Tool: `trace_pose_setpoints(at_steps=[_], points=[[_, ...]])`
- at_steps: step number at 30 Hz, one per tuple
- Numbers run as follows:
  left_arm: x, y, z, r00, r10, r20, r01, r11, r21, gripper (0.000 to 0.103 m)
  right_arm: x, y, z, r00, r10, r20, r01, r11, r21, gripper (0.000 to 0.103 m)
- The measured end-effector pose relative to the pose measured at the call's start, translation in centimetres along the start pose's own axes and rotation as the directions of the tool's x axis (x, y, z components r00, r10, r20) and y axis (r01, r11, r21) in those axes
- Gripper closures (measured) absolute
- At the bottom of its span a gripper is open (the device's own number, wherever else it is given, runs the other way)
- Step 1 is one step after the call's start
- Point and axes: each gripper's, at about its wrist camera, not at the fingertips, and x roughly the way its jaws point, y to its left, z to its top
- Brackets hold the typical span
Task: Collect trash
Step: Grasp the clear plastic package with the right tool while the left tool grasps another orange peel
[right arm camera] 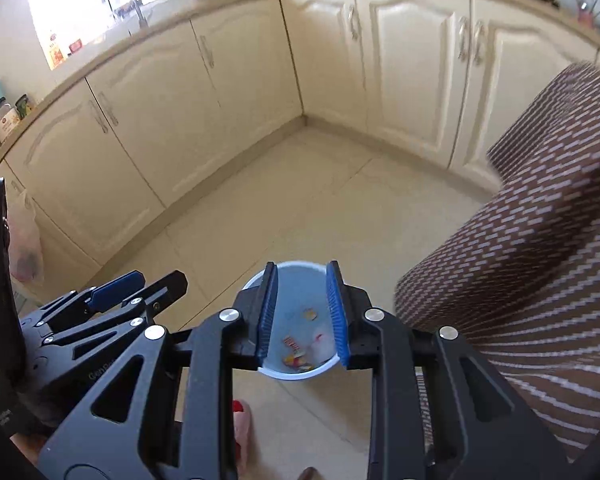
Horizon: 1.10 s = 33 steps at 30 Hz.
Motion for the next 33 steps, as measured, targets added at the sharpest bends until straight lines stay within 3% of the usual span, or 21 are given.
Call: trace_pose_setpoints(at_steps=[2,8,11,17,22,24,25,30,33], points=[[-2.4,-1.9,-0.3,0.999,-0.033,0.028,0.032,0.999,0.019,0.047,-3.7,-0.5,0.1,0.998,-0.025,0.059,0.026,1.000,-0.010,0.056],[-7.8,-8.6,-1.2,0.989,-0.132,0.061,0.123,0.984,0.131,0.047,-13.7,-2.7,-0.7,0.971,-0.108,0.215,0.113,0.994,-0.012,0.054],[-10.5,-12.7,-2.0,0.981,-0.180,0.074,0.161,0.964,0.212,0.047,-18.9,-5.0,-2.0,0.943,-0.169,0.286,0.168,0.985,0.028,0.050],[-14.2,-20.5,-4.0,0.963,-0.264,0.059,0.225,0.903,0.366,0.046,-26.4,-10.2,-4.4,0.886,-0.287,0.363,0.252,0.957,0.140,0.048],[-15.6,-25.9,-5.2,0.946,-0.323,0.033,0.274,0.848,0.453,0.042,-31.1,-17.1,-6.5,0.826,-0.410,0.386,0.298,0.900,0.317,0.046],[-15.7,-28.1,-5.7,0.944,-0.330,0.023,0.277,0.827,0.489,0.040,-32.2,-19.5,-7.5,0.817,-0.434,0.379,0.298,0.881,0.367,0.044],[-15.6,-28.9,-5.9,0.946,-0.323,0.022,0.268,0.822,0.503,0.040,-32.6,-21.1,-7.8,0.816,-0.447,0.367,0.295,0.867,0.400,0.043],[-14.9,-31.5,-6.2,0.949,-0.314,0.000,0.269,0.815,0.513,0.040,-32.9,-26.1,-8.2,0.847,-0.418,0.328,0.213,0.833,0.510,0.041],[-14.5,-31.8,-5.6,0.952,-0.305,-0.001,0.262,0.818,0.512,0.039,-31.7,-28.4,-7.5,0.883,-0.367,0.293,0.151,0.813,0.563,0.041]])
